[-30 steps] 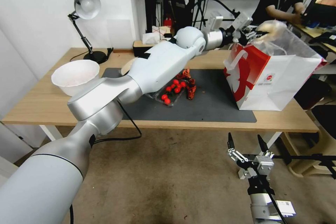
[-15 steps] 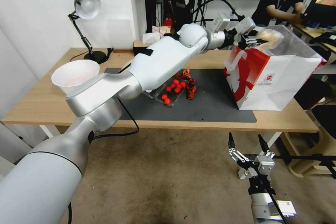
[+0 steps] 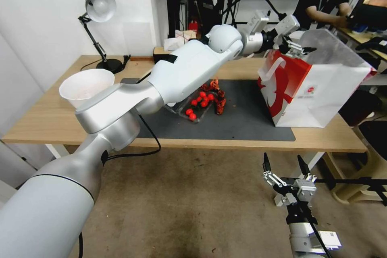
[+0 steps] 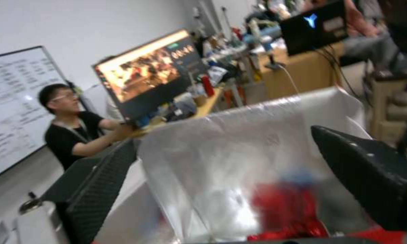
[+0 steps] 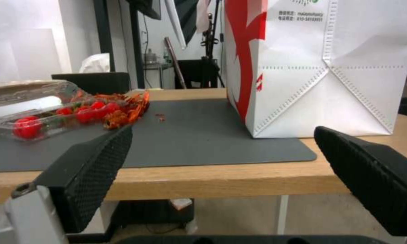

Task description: Pick up the trash from the table and place it into the takeout bag.

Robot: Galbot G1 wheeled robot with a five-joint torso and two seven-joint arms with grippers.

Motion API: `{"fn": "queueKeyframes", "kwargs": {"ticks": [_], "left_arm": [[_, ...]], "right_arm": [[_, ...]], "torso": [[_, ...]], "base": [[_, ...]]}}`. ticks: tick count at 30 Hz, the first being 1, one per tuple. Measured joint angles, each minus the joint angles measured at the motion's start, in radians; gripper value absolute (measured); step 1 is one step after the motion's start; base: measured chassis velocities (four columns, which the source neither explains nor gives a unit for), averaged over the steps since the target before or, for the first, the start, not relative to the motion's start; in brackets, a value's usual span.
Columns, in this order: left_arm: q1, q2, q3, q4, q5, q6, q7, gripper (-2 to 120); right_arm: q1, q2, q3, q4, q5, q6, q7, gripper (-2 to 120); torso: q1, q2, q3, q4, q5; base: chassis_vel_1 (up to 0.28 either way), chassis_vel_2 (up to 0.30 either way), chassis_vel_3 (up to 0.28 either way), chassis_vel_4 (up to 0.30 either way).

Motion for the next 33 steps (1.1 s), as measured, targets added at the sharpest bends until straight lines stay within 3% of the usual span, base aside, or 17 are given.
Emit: {"fn": "queueKeyframes", "kwargs": {"ticks": [3, 5, 9, 10, 11, 12, 15, 16, 19, 20, 21, 23, 33], "left_arm": [[0.015, 0.003, -0.030, -0.017, -0.002, 0.002, -0.020, 100], [0.035, 0.023, -0.059, -0.065, -0.041, 0.021, -0.086, 100], [0.080, 0.094, -0.087, -0.165, -0.085, 0.048, -0.138, 100], [0.101, 0.121, -0.103, -0.200, -0.078, 0.057, -0.186, 100], [0.126, 0.142, -0.124, -0.245, -0.073, 0.084, -0.273, 100], [0.126, 0.142, -0.124, -0.245, -0.073, 0.084, -0.273, 100], [0.191, 0.166, -0.158, -0.331, -0.023, 0.132, -0.612, 100], [0.191, 0.166, -0.158, -0.331, -0.023, 0.132, -0.612, 100], [0.250, 0.161, -0.182, -0.398, 0.044, 0.206, -0.889, 100], [0.250, 0.161, -0.182, -0.398, 0.044, 0.206, -0.889, 100], [0.267, 0.159, -0.188, -0.427, 0.052, 0.246, -0.971, 100], [0.288, 0.155, -0.197, -0.463, 0.070, 0.283, -1.077, 100], [0.368, 0.169, -0.235, -0.565, 0.145, 0.374, -1.212, 100]], "right_arm": [[0.000, 0.001, 0.000, 0.000, 0.001, 0.001, 0.000, 100], [-0.001, 0.001, 0.000, 0.000, 0.001, 0.001, 0.000, 100], [0.000, -0.003, 0.000, 0.001, 0.003, 0.002, 0.000, 100], [0.001, -0.003, -0.001, 0.001, 0.003, 0.002, 0.000, 100], [0.001, -0.003, -0.001, 0.000, 0.003, 0.002, 0.000, 100], [0.001, -0.003, -0.001, 0.000, 0.003, 0.002, 0.000, 100], [0.001, -0.007, -0.002, -0.005, 0.000, -0.004, 0.006, 100], [0.001, -0.007, -0.002, -0.005, 0.000, -0.004, 0.006, 100], [0.002, -0.014, -0.001, -0.005, -0.001, -0.011, 0.009, 100], [0.002, -0.014, -0.001, -0.005, -0.001, -0.011, 0.009, 100], [0.002, -0.015, -0.001, -0.004, -0.001, -0.014, 0.010, 100], [0.004, -0.016, -0.001, -0.002, -0.001, -0.017, 0.011, 100], [0.005, -0.015, 0.000, -0.002, -0.001, -0.020, 0.012, 100]], "torso": [[0.000, 0.000, 0.000, -0.0002, 0.0000], [0.000, 0.000, 0.000, 0.0002, 0.0000], [0.000, 0.000, 0.000, 0.0000, -0.0002], [0.000, 0.000, 0.000, 0.0003, -0.0003], [0.000, 0.000, 0.000, 0.0003, -0.0003], [0.000, 0.000, 0.000, 0.0003, -0.0003], [0.000, 0.000, 0.000, 0.0002, -0.0003], [0.000, 0.000, 0.000, 0.0002, -0.0003], [0.000, 0.000, 0.000, 0.0001, -0.0002], [0.000, 0.000, 0.000, 0.0001, -0.0002], [0.000, 0.000, 0.000, 0.0000, -0.0001], [0.000, 0.000, 0.000, -0.0002, 0.0000], [0.000, 0.000, 0.000, -0.0002, -0.0001]], "base": [[0.000, 0.000, 0.000, 0.000], [0.000, 0.000, 0.000, 0.000], [0.000, 0.000, 0.000, 0.000], [0.000, 0.000, 0.000, 0.000], [0.000, 0.000, 0.000, 0.000], [0.000, 0.000, 0.000, 0.000], [0.000, 0.000, 0.000, 0.000], [0.000, 0.000, 0.000, 0.000], [0.000, 0.000, 0.000, 0.000], [0.000, 0.000, 0.000, 0.000], [0.000, 0.000, 0.000, 0.000], [0.000, 0.000, 0.000, 0.000], [0.000, 0.000, 0.000, 0.000]]}}
